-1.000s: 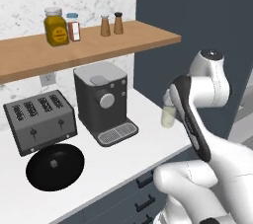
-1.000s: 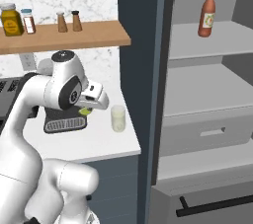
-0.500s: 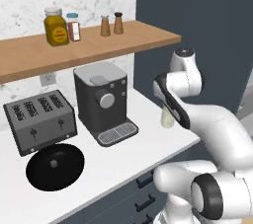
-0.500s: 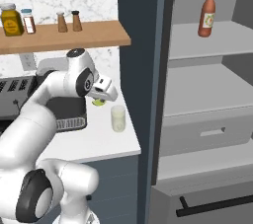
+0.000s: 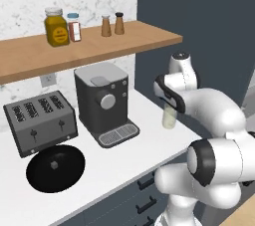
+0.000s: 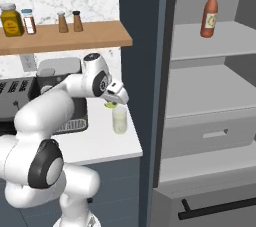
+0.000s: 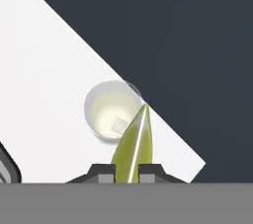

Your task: Grab a lemon wedge from the fridge and one ice cube from the ice bowl, and put them in the glass of lemonade.

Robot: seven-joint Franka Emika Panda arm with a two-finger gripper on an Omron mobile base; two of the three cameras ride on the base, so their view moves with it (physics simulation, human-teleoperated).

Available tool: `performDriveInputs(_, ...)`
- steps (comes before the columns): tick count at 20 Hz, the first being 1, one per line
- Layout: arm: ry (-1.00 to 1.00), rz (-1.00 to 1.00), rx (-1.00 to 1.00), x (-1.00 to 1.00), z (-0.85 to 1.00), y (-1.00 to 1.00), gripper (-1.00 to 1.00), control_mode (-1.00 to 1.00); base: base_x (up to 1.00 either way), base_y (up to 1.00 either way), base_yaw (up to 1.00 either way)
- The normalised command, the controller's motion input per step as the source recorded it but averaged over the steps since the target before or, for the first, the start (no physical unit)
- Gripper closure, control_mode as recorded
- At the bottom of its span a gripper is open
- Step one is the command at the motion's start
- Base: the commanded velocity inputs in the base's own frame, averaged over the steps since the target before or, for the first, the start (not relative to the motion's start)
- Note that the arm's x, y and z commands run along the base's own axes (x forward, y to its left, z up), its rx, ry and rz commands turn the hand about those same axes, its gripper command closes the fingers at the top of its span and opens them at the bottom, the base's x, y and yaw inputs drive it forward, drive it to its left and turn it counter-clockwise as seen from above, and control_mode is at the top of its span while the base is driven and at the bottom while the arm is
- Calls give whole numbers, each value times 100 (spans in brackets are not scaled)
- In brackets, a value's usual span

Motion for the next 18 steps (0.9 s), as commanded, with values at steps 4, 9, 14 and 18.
performDriveInputs(4,8,-1,11,28,-2,-6,100,-100,0,0,0)
performDriveInputs(9,3,-1,5,9,-17,-7,100,-100,0,0,0)
performDriveInputs(14,1,0,0,4,-15,0,100,-100,0,0,0)
performDriveInputs(18,0,0,0,1,-5,0,100,-100,0,0,0)
